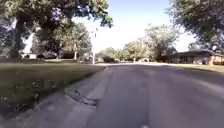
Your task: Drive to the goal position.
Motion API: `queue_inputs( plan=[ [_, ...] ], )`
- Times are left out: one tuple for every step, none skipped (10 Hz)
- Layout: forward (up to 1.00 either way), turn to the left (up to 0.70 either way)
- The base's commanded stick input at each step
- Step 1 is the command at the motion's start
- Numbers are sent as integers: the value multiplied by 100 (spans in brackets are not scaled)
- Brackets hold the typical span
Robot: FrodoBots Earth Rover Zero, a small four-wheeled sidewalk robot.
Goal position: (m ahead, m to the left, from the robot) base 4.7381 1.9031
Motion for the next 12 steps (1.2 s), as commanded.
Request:
queue_inputs(
  plan=[
    [100,-13],
    [100,-17],
    [100,-20],
    [100,0],
    [100,0],
    [100,0],
    [100,0],
    [100,0],
    [100,0],
    [100,0],
    [100,0],
    [100,0]
  ],
)
